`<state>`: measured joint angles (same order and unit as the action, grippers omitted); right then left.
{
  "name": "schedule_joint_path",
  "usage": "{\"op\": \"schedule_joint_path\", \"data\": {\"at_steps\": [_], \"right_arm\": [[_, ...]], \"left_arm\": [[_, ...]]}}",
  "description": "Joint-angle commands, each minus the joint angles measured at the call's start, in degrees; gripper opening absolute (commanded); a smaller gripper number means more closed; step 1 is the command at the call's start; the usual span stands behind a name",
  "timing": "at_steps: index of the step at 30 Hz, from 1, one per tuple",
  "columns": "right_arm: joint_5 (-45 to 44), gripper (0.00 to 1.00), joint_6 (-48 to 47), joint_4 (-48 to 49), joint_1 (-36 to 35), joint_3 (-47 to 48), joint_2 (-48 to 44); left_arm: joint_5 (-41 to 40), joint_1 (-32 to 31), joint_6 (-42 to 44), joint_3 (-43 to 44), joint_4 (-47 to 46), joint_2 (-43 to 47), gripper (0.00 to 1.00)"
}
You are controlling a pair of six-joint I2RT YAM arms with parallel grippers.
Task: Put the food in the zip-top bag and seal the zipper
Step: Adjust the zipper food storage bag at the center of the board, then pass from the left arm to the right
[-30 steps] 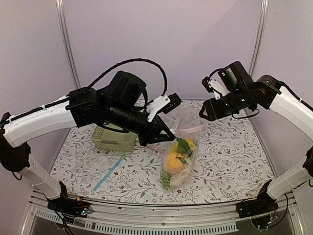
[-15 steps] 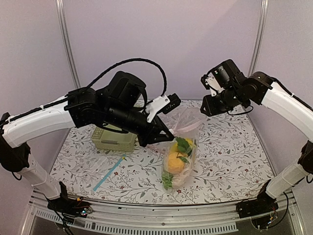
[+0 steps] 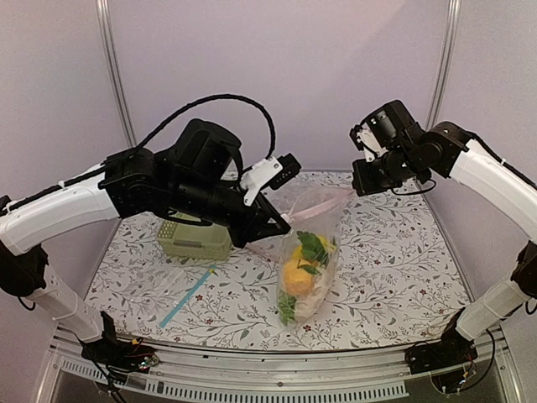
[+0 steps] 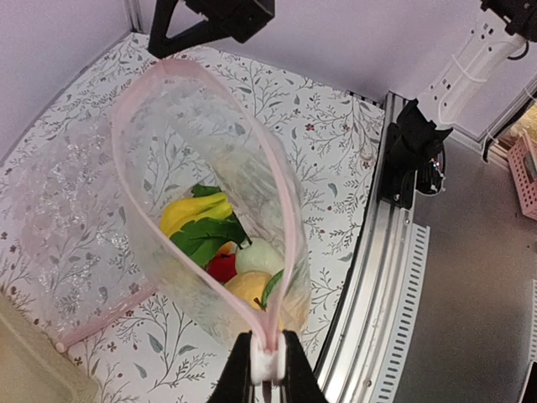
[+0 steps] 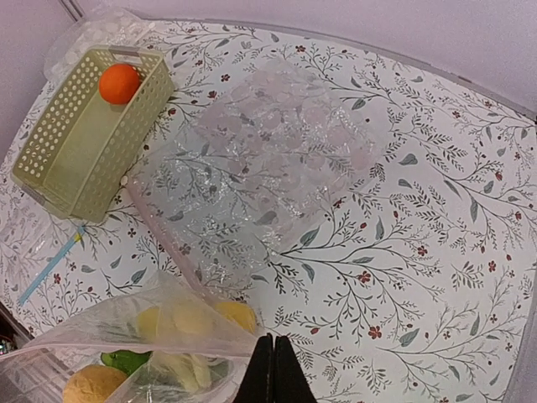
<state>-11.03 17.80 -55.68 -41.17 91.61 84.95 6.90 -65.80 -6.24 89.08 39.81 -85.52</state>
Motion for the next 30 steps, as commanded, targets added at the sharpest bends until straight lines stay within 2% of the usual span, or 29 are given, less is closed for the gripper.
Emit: {"op": "schedule_joint_path", "data": {"at_steps": [1, 8, 11, 13, 17, 19, 23, 26, 30], "right_arm": [[-3.9, 0.00, 0.8, 0.4, 0.4, 3.4, -3.6], [-7.0, 0.00, 1.0, 0.0, 0.4, 3.4, -8.0], [-2.6, 0.00, -0.1, 0.7, 0.4, 2.0, -9.5], [2.8, 0.10, -2.5, 3.1, 0.5, -0.8, -11.0], [12.4, 0.46, -6.0, 8.1, 0.4, -7.3, -15.5], [17.1, 0.59, -6.7, 9.6, 0.4, -9.8, -17.8], [27.4, 0.70, -7.5, 14.5, -1.1, -14.0, -21.7], [29.4, 0.79, -9.6, 17.1, -5.3, -15.2, -23.6], [30.7, 0.80, -13.0, 16.5, -9.8, -13.7, -22.6]], "left_arm": [[-2.0, -1.0, 0.1, -0.3, 0.2, 2.6, 0.00], [-2.9, -0.8, 0.5, -2.3, -1.6, 4.2, 0.00], [-2.6, -0.8, 0.2, -3.1, -1.7, 4.2, 0.00], [-2.2, -0.8, 0.0, -3.6, -1.9, 4.2, 0.00], [-2.5, -0.7, 0.0, -4.0, -1.7, 4.2, 0.00], [-2.7, -0.7, -0.2, -3.8, -1.5, 4.3, 0.00], [-2.0, -0.6, -0.7, -4.1, -1.9, 4.7, 0.01], [-1.2, -0.6, -0.9, -4.3, -1.9, 4.8, 0.01], [0.0, -0.6, -1.0, -4.0, -1.9, 5.2, 0.00]]}}
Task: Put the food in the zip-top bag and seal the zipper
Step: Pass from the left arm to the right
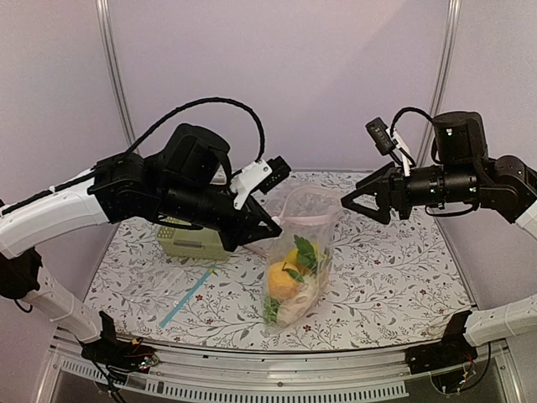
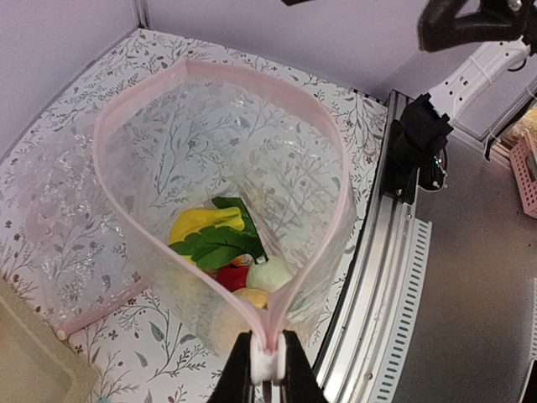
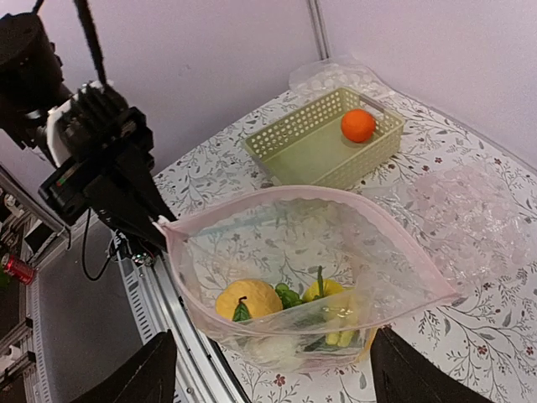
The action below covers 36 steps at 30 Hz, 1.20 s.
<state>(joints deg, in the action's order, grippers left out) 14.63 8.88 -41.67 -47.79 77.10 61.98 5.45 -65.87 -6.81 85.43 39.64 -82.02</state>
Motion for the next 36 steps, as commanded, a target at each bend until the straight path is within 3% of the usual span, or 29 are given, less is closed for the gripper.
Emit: {"op": "schedule_joint_path", "data": {"at_steps": [1, 8, 20, 29, 32, 34, 35, 36], "right_arm": [[5.5, 0.80, -4.8, 2.0, -3.8, 1.4, 1.1], [9.4, 0.73, -10.2, 0.5, -6.5, 6.0, 8.3], [15.0, 0.43, -15.3, -5.0, -6.8, 10.9, 16.3], [19.1, 0.28, -16.5, -6.9, -6.7, 12.3, 19.0], [20.2, 0.18, -16.5, -6.6, -6.8, 12.5, 19.3], [19.7, 0.05, -16.1, -6.0, -6.8, 12.3, 19.3], [18.8, 0.00, -15.8, -5.2, -6.7, 12.0, 19.2], [17.8, 0.00, -15.1, -4.3, -6.7, 11.5, 18.6]], "left_arm": [[1.7, -0.6, -0.4, -0.3, -1.7, 1.8, 0.00], [3.7, -0.6, -0.6, -0.1, -1.6, 2.0, 0.00], [4.1, -0.6, 0.1, 1.7, 0.1, 0.6, 0.01], [3.5, -0.6, 0.6, 3.0, 0.4, -0.3, 0.01], [3.3, -0.6, 0.5, 2.8, 0.0, -0.2, 0.01], [3.1, -0.6, 0.3, 2.4, -0.7, 0.1, 0.07], [2.8, -0.6, 0.2, 1.9, -1.1, 0.2, 0.16], [2.3, -0.6, -0.2, 1.4, -1.7, 0.5, 0.36]]}}
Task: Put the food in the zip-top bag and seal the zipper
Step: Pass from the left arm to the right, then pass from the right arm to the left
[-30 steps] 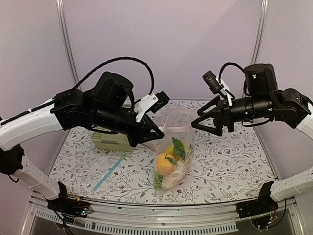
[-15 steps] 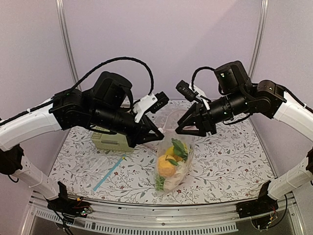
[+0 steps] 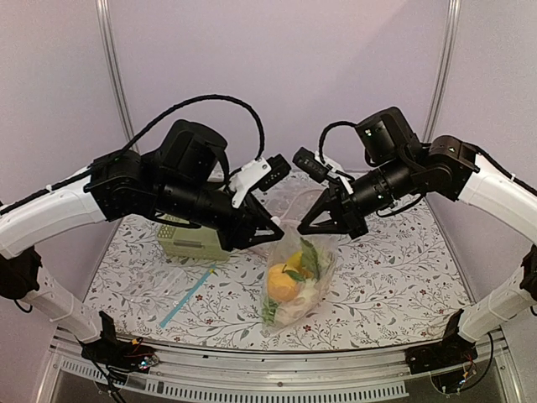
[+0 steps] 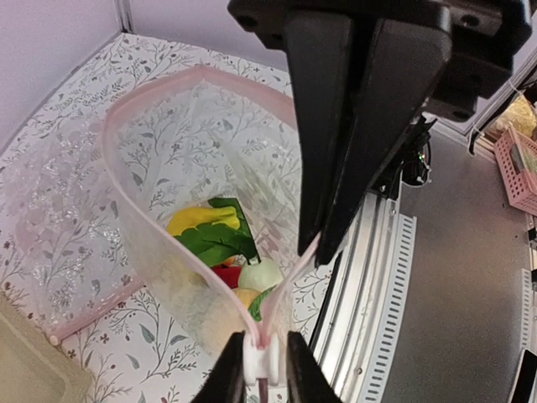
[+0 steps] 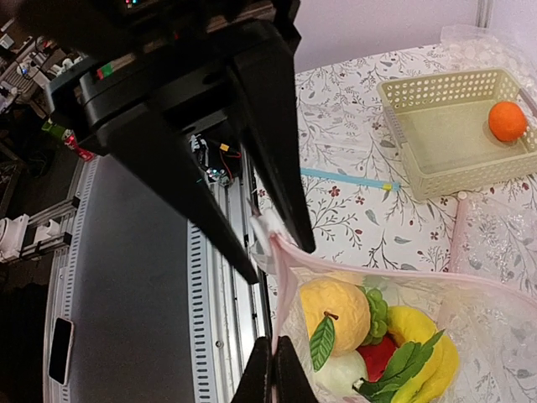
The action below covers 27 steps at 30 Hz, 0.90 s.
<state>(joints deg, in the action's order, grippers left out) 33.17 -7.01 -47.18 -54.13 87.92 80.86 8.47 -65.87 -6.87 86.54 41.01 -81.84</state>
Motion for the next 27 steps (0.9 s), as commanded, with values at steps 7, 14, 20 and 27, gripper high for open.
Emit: {"op": "schedule_joint_path", "data": {"at_steps": [7, 14, 20, 27], "right_arm": [[-3.9, 0.00, 5.0, 11.1, -0.4, -4.3, -5.8], [-3.7, 0.00, 5.8, 11.8, -0.4, -4.4, -6.0], [-2.2, 0.00, 6.2, 11.9, -0.4, -4.7, -5.6], [-1.5, 0.00, 6.7, 11.9, -0.4, -5.2, -5.9]], "left_arm": [[-5.4, 0.1, -4.1, -6.9, -9.1, 4.6, 0.85], [-2.3, 1.1, -6.0, -12.5, -16.1, 7.8, 0.52], [0.9, 3.4, -5.8, -11.8, -18.0, 7.1, 0.47], [9.9, 7.0, -8.0, -12.6, -21.0, 5.5, 0.41]]}}
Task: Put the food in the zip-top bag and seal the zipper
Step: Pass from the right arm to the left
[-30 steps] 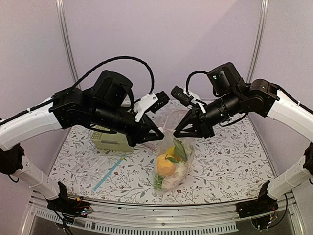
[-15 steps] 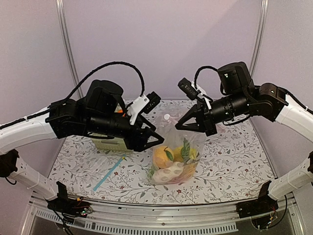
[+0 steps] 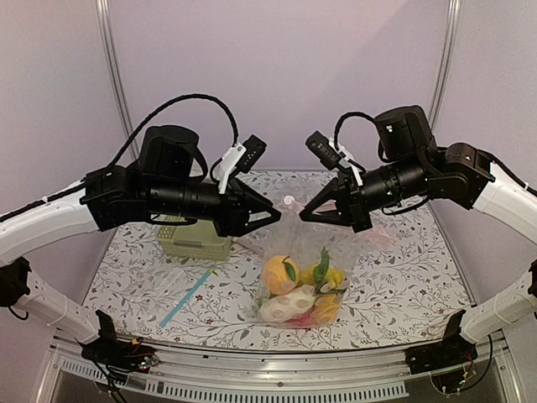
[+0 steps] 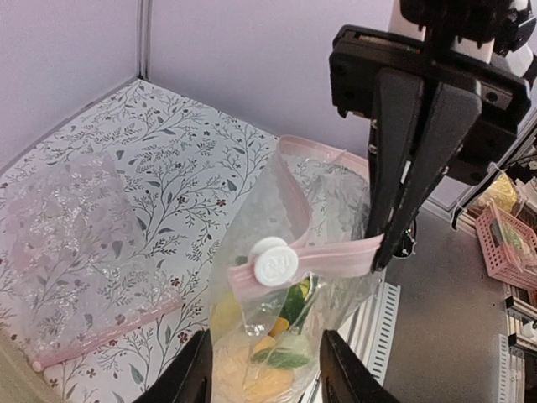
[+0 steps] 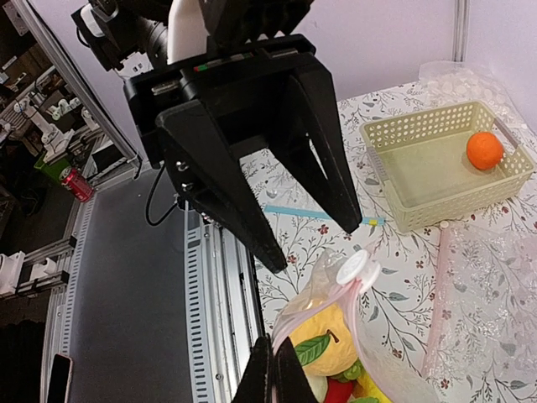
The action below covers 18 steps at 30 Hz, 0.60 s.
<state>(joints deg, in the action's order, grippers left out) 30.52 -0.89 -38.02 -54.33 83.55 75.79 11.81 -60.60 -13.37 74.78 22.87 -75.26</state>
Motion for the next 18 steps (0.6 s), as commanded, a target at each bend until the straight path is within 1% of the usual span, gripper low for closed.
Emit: {"op": "schedule_joint_path", "data": {"at_steps": [1, 2, 5, 12, 15, 18], "right_arm": [[1.1, 0.00, 0.5, 2.8, -0.2, -1.0, -0.8], [1.1, 0.00, 0.5, 2.8, -0.3, -1.1, -0.8], [1.1, 0.00, 0.4, 2.7, -0.2, -1.2, -0.7], [1.5, 0.00, 0.4, 3.0, -0.2, -1.2, -0.3], [1.7, 0.00, 0.4, 3.0, -0.2, -1.3, -0.4], [1.7, 0.00, 0.4, 3.0, -0.2, -1.3, -0.5]], "left_arm": [[7.8, 1.8, -1.7, -0.9, -3.2, -1.4, 0.39], [8.9, 1.8, -1.9, -0.9, -3.5, -1.7, 0.36], [11.0, 2.0, -2.6, -0.7, -4.0, -2.6, 0.33], [12.8, 3.1, -3.1, -0.9, -5.0, -3.3, 0.23], [13.4, 3.9, -3.5, -1.4, -5.8, -3.5, 0.22], [13.3, 4.8, -3.9, -1.9, -5.8, -3.7, 0.25]]}}
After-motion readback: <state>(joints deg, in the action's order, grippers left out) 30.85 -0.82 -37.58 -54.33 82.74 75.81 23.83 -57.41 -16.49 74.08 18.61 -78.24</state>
